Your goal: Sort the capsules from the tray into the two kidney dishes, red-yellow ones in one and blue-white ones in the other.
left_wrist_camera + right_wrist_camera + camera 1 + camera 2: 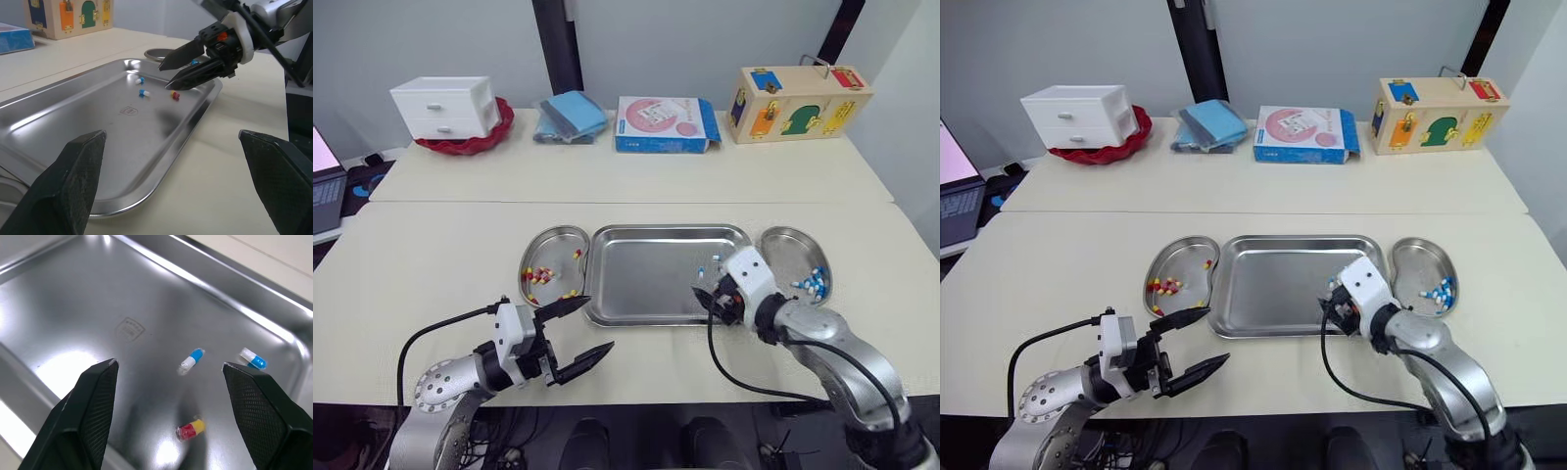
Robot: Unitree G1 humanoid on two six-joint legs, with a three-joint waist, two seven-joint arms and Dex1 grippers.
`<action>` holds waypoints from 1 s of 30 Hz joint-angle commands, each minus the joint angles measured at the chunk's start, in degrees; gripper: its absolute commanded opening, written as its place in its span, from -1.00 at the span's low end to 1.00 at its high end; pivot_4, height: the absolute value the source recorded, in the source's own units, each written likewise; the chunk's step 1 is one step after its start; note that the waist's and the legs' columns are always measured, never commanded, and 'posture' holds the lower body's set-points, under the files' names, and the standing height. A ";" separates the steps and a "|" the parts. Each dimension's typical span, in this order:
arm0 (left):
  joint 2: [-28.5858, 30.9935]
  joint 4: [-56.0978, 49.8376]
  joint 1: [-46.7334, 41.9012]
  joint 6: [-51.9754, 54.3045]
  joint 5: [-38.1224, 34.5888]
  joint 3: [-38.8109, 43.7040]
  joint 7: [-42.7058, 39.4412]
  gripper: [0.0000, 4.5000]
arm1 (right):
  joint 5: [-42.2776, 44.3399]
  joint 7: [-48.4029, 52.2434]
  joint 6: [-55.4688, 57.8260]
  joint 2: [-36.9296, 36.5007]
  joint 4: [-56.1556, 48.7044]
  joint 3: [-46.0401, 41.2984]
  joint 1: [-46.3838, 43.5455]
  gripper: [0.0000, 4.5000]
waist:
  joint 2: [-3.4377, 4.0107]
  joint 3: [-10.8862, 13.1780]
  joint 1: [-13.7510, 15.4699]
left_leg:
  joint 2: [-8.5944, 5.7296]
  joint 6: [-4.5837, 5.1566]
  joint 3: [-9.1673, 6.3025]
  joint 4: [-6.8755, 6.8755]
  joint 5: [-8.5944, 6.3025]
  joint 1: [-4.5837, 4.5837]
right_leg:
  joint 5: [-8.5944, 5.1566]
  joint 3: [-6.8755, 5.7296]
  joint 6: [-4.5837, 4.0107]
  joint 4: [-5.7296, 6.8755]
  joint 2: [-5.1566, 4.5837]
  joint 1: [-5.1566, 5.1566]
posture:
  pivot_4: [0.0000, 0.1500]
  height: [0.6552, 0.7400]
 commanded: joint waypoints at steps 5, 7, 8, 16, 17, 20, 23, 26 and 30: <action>-0.34 -0.50 -0.21 -2.35 0.27 -0.82 0.12 1.00 | -1.66 -3.83 2.91 5.09 7.28 0.07 -6.48 0.59 | 0.03 0.02 -0.15 | 0.00 0.00 0.00 -0.01 0.00 -0.02 | 0.00 -0.01 0.00 0.03 0.00 -0.03 | 1.00 0.24; -0.44 -0.56 -0.11 -2.53 0.31 -0.94 0.21 1.00 | -1.92 -3.85 2.94 5.33 9.08 0.56 -7.20 0.59 | 0.03 0.02 -0.13 | 0.00 0.00 -0.01 -0.01 0.00 -0.05 | 0.00 -0.02 0.00 0.03 0.00 -0.04 | 1.00 0.24; -0.47 -0.54 -0.04 -2.69 0.33 -1.00 0.23 1.00 | -2.03 -3.86 2.89 5.40 9.82 0.68 -7.38 0.59 | 0.04 0.02 -0.15 | 0.00 0.00 -0.01 -0.01 0.00 -0.05 | 0.00 -0.02 0.00 0.03 0.00 -0.05 | 1.00 0.24; -0.73 -0.34 0.08 -3.62 0.54 -1.37 0.64 1.00 | -3.13 -2.48 0.98 4.73 12.64 2.10 -7.23 -0.07 | 0.05 0.03 -0.20 | 0.00 0.00 -0.01 0.00 0.00 -0.04 | 0.00 -0.02 0.00 0.04 0.01 -0.05 | 1.00 0.24; -0.78 -0.27 0.05 -3.70 0.57 -1.41 0.66 1.00 | -3.34 -2.42 0.71 4.77 12.96 2.25 -7.29 -0.19 | 0.05 0.03 -0.20 | 0.00 0.00 -0.01 0.00 0.00 -0.04 | 0.00 -0.02 0.00 0.04 0.01 -0.05 | 1.00 0.24; -0.92 -0.08 -0.08 -3.83 0.67 -1.55 0.67 1.00 | -4.13 -2.16 -0.11 4.47 13.70 3.21 -7.42 -0.53 | 0.05 0.03 -0.25 | 0.00 0.00 -0.01 -0.01 0.00 -0.03 | 0.00 -0.02 0.00 0.04 0.01 -0.05 | 1.00 0.24; -1.04 0.31 -0.43 -3.84 0.86 -1.73 0.70 1.00 | -4.72 -1.92 -0.55 4.47 13.92 3.85 -7.27 -0.90 | 0.05 0.03 -0.26 | 0.01 0.01 -0.01 -0.01 0.00 -0.03 | 0.00 -0.02 0.00 0.04 0.01 -0.05 | 1.00 0.24; -1.10 0.62 -0.78 -3.68 1.04 -1.88 0.89 1.00 | -5.30 -1.64 -1.11 4.51 13.77 4.12 -7.16 -1.00 | 0.05 0.03 -0.25 | 0.01 0.00 -0.02 -0.01 0.00 -0.03 | 0.00 -0.02 0.00 0.04 0.01 -0.05 | 1.00 0.24; -1.13 0.91 -0.96 -3.58 0.89 -1.89 0.80 1.00 | -6.20 -0.75 -3.08 2.87 11.69 5.37 -6.62 -1.00 | 0.05 0.03 -0.24 | 0.01 0.00 -0.02 -0.01 0.00 -0.04 | 0.00 -0.02 0.00 0.03 0.01 -0.05 | 1.00 0.24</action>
